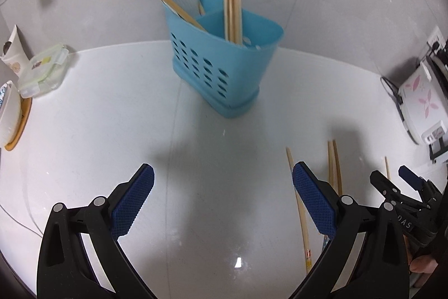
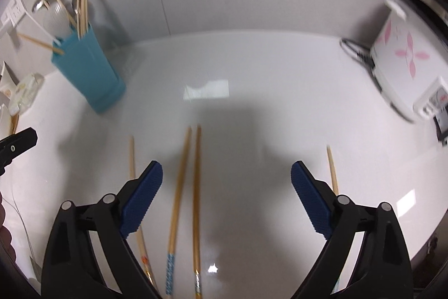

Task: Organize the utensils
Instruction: 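Move both open grippers back over the remaining chopsticks on the counter, then close the right gripper on a dark yellow chopstick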

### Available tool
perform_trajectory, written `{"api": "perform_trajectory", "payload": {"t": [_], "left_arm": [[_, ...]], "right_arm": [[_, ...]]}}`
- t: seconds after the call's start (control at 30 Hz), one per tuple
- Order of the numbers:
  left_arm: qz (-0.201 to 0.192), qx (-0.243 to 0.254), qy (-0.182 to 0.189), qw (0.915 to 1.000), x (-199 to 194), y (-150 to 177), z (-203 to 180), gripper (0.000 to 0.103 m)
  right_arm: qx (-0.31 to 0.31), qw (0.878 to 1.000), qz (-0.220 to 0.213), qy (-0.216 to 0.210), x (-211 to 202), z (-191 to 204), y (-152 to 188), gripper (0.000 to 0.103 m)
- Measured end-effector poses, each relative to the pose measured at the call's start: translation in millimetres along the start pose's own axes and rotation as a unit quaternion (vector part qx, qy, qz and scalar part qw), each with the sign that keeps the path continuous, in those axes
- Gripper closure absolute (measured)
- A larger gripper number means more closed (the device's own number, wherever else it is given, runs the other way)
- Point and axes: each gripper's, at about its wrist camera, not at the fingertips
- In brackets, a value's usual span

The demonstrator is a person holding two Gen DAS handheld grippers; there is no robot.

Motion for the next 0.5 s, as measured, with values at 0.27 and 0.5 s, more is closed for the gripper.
{"api": "perform_trajectory", "payload": {"t": [0.27, 0.5], "left_arm": [[0.048, 0.019, 0.006, 0.9987, 41.4, 25.4, -29.9, 0.006], [0.075, 0.027, 0.006, 0.9968, 66.7, 44.8, -49.7, 0.006]], "right_arm": [[-0.016, 0.998, 0.052, 0.017, 30.6, 7.1, 31.1, 0.030], [-0.032, 0.996, 0.079, 0.013, 45.9, 15.4, 43.3, 0.044]]}}
Point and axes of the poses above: each gripper's, at about its wrist camera, not at the fingertips, and x roughly the way its jaws point, z to its left, y to its underside, and after that the axes turned 13 degrees about z, right-handed
